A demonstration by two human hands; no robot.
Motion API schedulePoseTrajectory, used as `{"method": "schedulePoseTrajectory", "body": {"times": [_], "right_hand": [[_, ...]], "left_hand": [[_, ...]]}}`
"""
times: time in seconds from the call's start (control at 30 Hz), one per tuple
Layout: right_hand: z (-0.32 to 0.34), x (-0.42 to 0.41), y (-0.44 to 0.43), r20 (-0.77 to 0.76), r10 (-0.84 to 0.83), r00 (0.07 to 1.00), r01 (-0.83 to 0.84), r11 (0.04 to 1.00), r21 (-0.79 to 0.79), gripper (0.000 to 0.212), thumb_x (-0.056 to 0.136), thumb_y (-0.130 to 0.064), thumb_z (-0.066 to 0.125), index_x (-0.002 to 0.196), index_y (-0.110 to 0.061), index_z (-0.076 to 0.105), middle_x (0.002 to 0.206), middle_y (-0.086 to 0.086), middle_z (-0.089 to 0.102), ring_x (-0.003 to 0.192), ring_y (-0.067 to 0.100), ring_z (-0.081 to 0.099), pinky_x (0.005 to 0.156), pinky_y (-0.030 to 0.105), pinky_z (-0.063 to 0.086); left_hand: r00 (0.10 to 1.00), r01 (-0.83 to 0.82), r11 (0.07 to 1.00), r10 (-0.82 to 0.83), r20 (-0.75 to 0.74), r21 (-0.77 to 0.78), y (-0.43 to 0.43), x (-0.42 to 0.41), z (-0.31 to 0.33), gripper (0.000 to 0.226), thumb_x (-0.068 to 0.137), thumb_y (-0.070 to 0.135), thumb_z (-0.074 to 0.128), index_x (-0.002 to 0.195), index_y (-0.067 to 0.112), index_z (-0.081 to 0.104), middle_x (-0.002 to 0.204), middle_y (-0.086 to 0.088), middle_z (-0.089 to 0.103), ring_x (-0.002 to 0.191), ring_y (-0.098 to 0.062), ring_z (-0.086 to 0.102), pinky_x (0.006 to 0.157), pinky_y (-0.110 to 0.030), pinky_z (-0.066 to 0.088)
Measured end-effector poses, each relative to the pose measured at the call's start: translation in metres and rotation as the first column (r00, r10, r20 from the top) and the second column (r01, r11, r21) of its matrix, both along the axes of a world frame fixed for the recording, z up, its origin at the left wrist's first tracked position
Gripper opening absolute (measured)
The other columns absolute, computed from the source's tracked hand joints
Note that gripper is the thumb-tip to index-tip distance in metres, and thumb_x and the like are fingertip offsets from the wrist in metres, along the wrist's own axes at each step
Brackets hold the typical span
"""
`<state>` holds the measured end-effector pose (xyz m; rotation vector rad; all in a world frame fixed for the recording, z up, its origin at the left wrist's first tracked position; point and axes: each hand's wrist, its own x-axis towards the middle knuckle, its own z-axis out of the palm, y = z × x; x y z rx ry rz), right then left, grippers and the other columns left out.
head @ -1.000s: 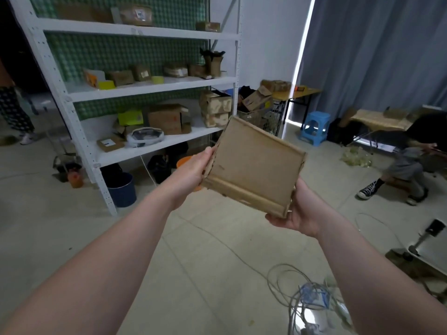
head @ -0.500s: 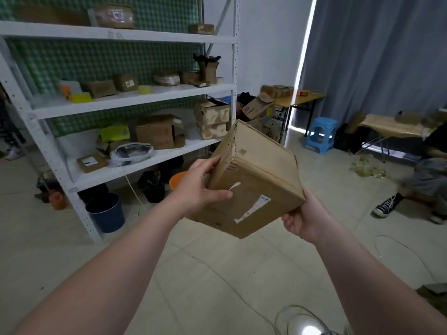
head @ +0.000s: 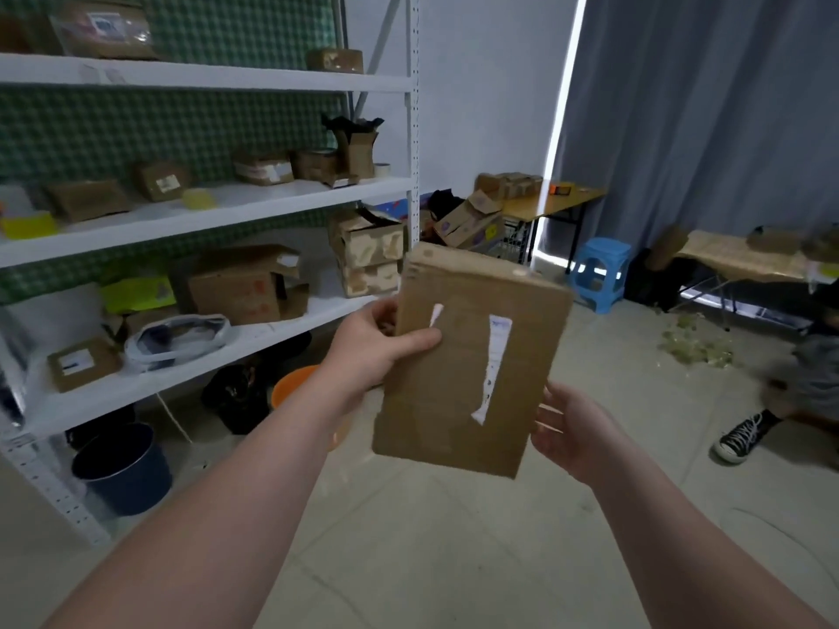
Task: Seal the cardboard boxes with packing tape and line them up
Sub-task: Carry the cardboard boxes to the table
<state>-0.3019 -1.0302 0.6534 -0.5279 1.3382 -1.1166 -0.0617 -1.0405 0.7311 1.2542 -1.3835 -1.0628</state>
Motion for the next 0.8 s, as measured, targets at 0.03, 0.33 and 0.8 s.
{"method": "schedulePoseTrajectory", "body": {"times": [0.03,0.33,0.8], "right_hand": [[-0.004,-0.008,-0.014,-0.045,-0.009,0.999,0.009,1.000,0.002,0.027,0.097,-0.036,0.050,0.096,-0.012,0.064,0.098,0.007,0.064,0.078,0.021,0.059,0.061,0.030,0.049],[0.001,-0.051,-0.131,0.036,-0.044,0.998,0.046,0.997,-0.063,0.052,0.084,-0.061,0.057,0.121,-0.024,0.058,0.117,0.008,0.055,0.109,0.028,0.052,0.083,0.043,0.052],[0.041,-0.087,-0.435,-0.029,-0.188,0.982,0.177,0.960,-0.216,0.040,0.079,-0.068,0.056,0.106,-0.037,0.054,0.107,0.003,0.059,0.099,0.021,0.055,0.095,0.050,0.048]], "left_hand": [[0.995,-0.006,0.999,0.011,-0.101,0.050,-0.015,-0.004,0.001,0.039,0.068,0.025,0.084,0.101,0.025,0.062,0.106,0.001,0.068,0.094,-0.015,0.066,0.080,-0.033,0.054],[0.817,0.063,0.940,0.143,-0.558,0.334,-0.179,-0.043,-0.023,0.058,0.053,0.038,0.080,0.106,0.015,0.068,0.096,-0.006,0.074,0.090,-0.021,0.070,0.073,-0.035,0.056],[0.772,0.168,0.846,0.206,-0.601,0.506,-0.499,-0.115,-0.027,0.030,0.079,0.034,0.076,0.093,0.010,0.065,0.070,-0.010,0.073,0.076,-0.028,0.068,0.058,-0.041,0.055]]}}
